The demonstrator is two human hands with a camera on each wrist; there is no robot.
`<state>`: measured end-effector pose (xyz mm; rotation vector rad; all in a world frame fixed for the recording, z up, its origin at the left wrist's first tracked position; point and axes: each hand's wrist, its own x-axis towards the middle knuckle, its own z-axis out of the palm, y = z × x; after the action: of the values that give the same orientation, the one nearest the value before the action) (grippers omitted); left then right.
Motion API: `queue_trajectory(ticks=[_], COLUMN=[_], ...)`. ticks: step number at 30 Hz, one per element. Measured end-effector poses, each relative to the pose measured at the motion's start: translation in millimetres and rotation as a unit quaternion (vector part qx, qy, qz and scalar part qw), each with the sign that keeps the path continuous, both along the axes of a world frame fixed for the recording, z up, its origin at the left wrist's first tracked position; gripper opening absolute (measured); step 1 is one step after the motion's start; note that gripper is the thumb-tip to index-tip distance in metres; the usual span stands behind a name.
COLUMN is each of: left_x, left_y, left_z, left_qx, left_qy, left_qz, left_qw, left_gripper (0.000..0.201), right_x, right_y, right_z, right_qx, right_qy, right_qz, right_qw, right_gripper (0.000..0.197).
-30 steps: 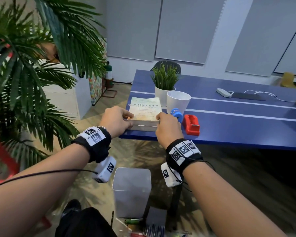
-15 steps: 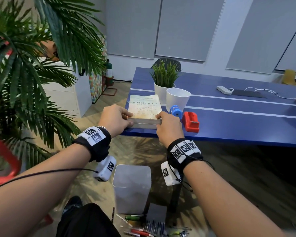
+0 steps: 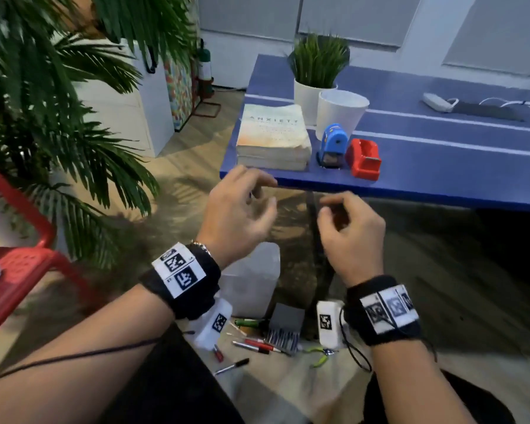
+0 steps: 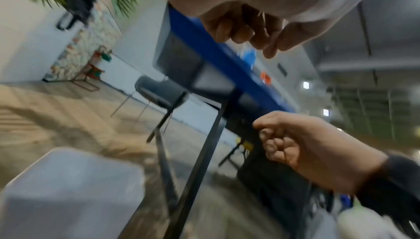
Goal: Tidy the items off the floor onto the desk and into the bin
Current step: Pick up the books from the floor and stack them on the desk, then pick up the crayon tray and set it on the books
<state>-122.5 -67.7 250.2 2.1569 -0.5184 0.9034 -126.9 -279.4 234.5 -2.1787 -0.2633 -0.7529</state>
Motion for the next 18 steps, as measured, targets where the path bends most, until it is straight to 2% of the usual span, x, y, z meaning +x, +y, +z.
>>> queue_trajectory(ticks=[1, 3, 5, 7, 9, 11, 15, 18], left_x=[-11.1, -22.9, -15.5, 5.8, 34.4, 60.1, 90.7, 100.3], left_y=[-5.0, -14.1, -26.2, -42.7, -58.4, -70.9, -93.9, -98.9], left_z=[-17.4, -58.2, -104.6, -151.3, -198.6, -248.3, -344.0, -405.9], left_qx=[-0.003, 0.018, 0.091, 0.193, 0.249, 0.267, 0.267, 0.235], left_qy=[0.02, 0.12, 0.248, 0.35, 0.444, 0.5, 0.609, 0.679], left_qz=[-0.052, -0.13, -0.167, -0.169, -0.148, -0.115, -0.084, -0.072], left_qw=[0.998, 0.984, 0.95, 0.901, 0.848, 0.816, 0.742, 0.692], left_gripper=[0.007, 0.01, 0.016, 0.018, 0.023, 0.028, 0.016, 0.013], right_x=[-7.4, -7.5, 5.8, 16.9, 21.4, 21.3, 24.8, 29.8], right_y=[-15.3, -47.6, -77.8, -100.7, -114.3, -117.4, -116.5, -114.3], right_z=[-22.1, -80.7, -152.8, -226.5, -291.2, -338.2, -402.6, -438.2], right_qx=[0.025, 0.055, 0.078, 0.104, 0.134, 0.177, 0.259, 0.303], right_qy=[0.06, 0.243, 0.427, 0.536, 0.592, 0.626, 0.669, 0.681], right_qz=[0.017, 0.04, 0.038, 0.008, -0.033, -0.075, -0.094, -0.07], right_qw=[0.998, 0.968, 0.9, 0.838, 0.794, 0.756, 0.69, 0.663], right_gripper=[0.006, 0.003, 0.006, 0.008, 0.014, 0.02, 0.019, 0.023])
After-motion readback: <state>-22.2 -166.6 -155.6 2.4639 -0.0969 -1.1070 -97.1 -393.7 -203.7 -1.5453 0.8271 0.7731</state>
